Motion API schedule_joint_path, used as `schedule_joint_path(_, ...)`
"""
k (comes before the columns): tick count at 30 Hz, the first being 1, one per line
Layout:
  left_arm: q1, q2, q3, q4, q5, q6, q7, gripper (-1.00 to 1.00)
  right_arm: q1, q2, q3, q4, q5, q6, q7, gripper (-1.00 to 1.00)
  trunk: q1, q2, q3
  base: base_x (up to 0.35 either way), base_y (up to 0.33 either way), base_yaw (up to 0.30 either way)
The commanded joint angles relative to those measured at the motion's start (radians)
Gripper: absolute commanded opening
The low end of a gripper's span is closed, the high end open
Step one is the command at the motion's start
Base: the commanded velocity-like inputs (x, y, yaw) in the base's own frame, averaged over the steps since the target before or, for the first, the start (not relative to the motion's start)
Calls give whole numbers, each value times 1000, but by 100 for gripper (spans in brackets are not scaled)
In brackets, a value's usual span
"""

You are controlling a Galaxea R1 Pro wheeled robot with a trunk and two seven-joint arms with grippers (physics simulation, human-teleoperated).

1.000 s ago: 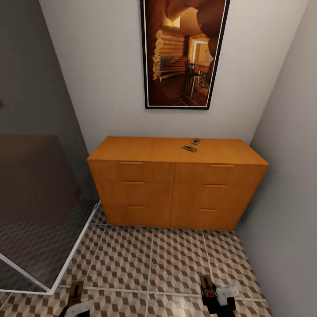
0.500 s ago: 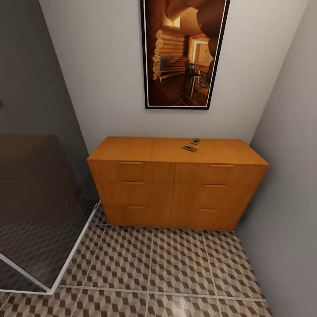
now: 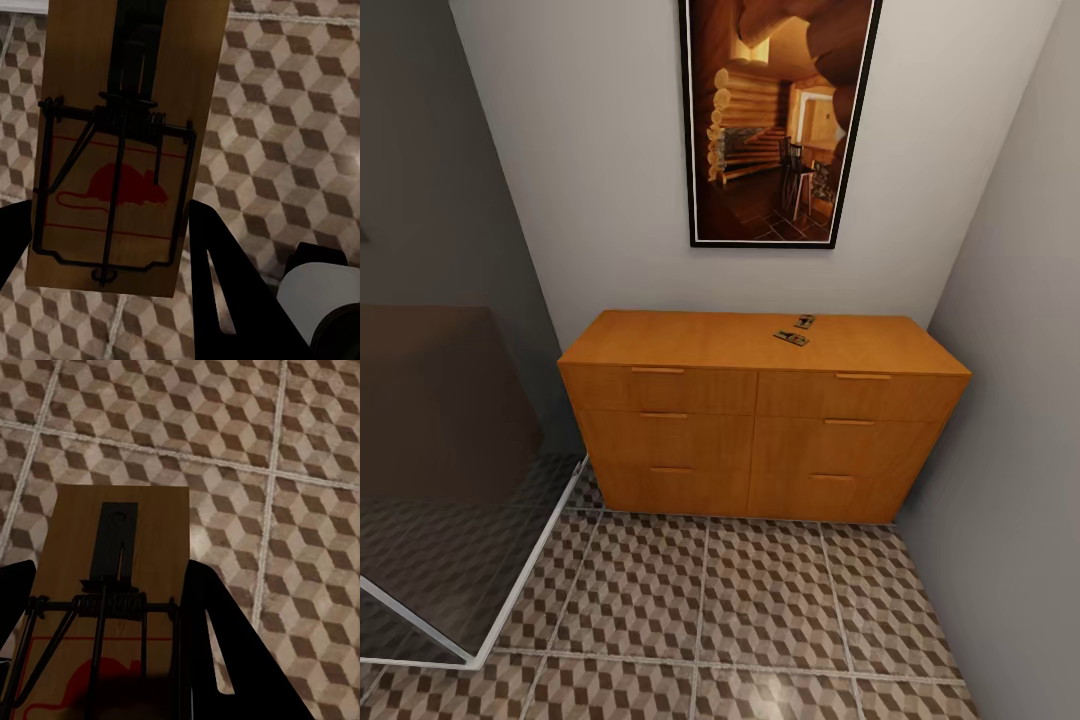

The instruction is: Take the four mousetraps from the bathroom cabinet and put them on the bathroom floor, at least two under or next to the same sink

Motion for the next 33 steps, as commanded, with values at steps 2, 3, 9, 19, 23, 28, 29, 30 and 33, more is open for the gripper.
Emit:
schedule_joint_path(2, 0, 0, -8, 1, -7, -1, 15, -100, 0, 0, -3, 1, 8, -2, -5, -100, 0, 0, -1, 0, 0, 0)
schedule_joint_path(3, 0, 0, -8, 1, -7, -1, 15, -100, 0, 0, -3, 1, 8, -2, -5, -100, 0, 0, -1, 0, 0, 0)
schedule_joint_path(9, 0, 0, -8, 1, -7, -1, 14, -100, 0, 0, -4, 1, 8, -2, -6, -100, 0, 0, -1, 0, 0, 0)
schedule_joint_path(19, 0, 0, -8, 1, -7, -1, 15, -100, 0, 0, -4, 1, 8, -2, -5, -100, 0, 0, -1, 0, 0, 0)
schedule_joint_path(23, 0, 0, -8, 0, -7, -1, 15, -100, 0, 0, -4, 1, 8, -2, -5, -100, 0, 0, -1, 0, 0, 0)
schedule_joint_path(28, 0, 0, -8, 1, -7, -1, 15, -100, 0, 0, -4, 1, 8, -2, -6, -100, 0, 0, -1, 0, 0, 0)
schedule_joint_path(29, 0, 0, -8, 1, -7, -1, 15, -100, 0, 0, -4, 1, 8, -2, -6, -100, 0, 0, -1, 0, 0, 0)
schedule_joint_path(30, 0, 0, -8, 1, -7, -1, 15, -100, 0, 0, -4, 1, 8, -2, -5, -100, 0, 0, -1, 0, 0, 0)
schedule_joint_path(33, 0, 0, -8, 1, -7, -1, 15, -100, 0, 0, -4, 1, 8, -2, -5, -100, 0, 0, -1, 0, 0, 0)
